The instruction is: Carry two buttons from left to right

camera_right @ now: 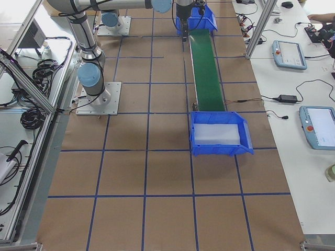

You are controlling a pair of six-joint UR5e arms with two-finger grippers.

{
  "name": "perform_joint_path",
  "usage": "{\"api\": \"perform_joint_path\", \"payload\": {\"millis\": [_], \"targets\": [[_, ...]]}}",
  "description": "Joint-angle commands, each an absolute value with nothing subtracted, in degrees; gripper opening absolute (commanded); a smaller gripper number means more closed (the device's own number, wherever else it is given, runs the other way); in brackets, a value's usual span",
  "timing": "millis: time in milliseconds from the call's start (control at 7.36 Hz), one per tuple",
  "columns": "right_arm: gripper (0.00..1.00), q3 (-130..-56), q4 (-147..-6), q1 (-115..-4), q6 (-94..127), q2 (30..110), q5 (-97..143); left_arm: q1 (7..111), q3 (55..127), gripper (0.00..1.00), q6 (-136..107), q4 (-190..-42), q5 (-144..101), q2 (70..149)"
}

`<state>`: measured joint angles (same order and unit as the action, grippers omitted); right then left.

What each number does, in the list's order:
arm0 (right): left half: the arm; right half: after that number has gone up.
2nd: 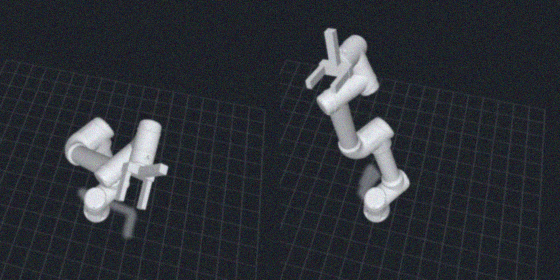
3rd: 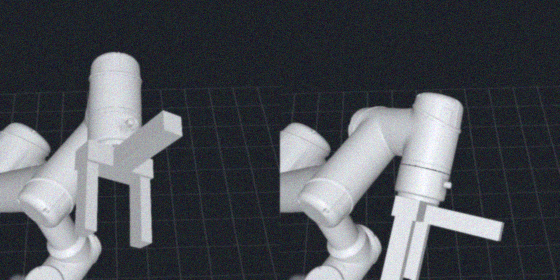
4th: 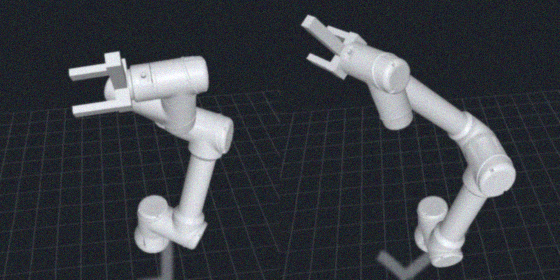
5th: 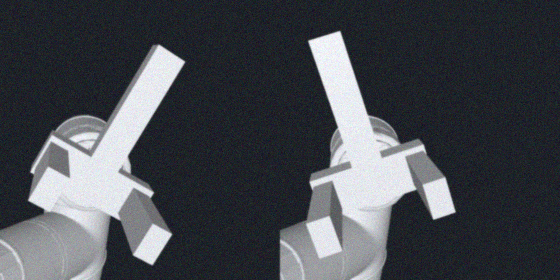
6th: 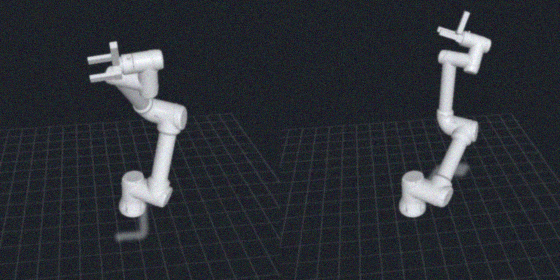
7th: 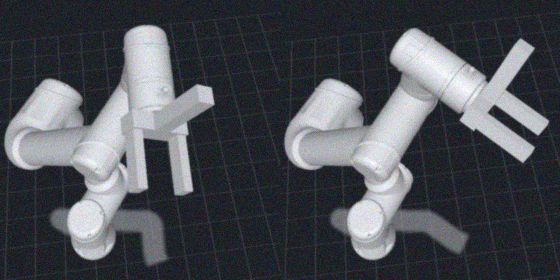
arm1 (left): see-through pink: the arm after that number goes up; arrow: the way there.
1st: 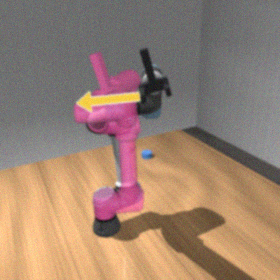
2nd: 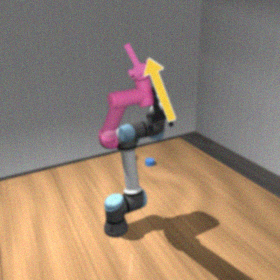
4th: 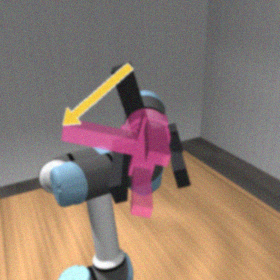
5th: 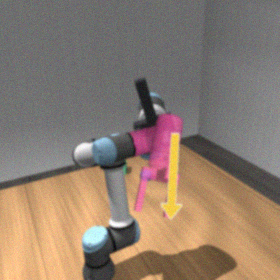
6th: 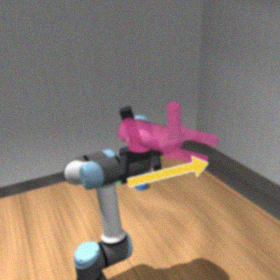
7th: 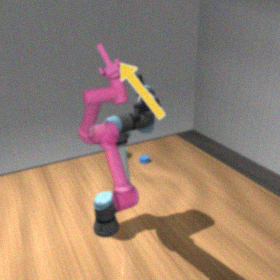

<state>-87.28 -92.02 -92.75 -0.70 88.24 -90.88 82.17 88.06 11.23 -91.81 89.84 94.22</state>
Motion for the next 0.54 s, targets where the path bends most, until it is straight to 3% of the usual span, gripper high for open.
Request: {"api": "perform_joint_path", "payload": {"millis": [0,408], "targets": [[1.00,-87.3,-92.0,-92.7,-0.7,88.2,-90.9,82.4,85.1,1.00,13.7,-89.1,89.4,99.5],[1.00,-87.3,-92.0,-92.7,-0.7,88.2,-90.9,82.8,82.4,1.00,21.0,-89.0,89.2,103.1]]}}
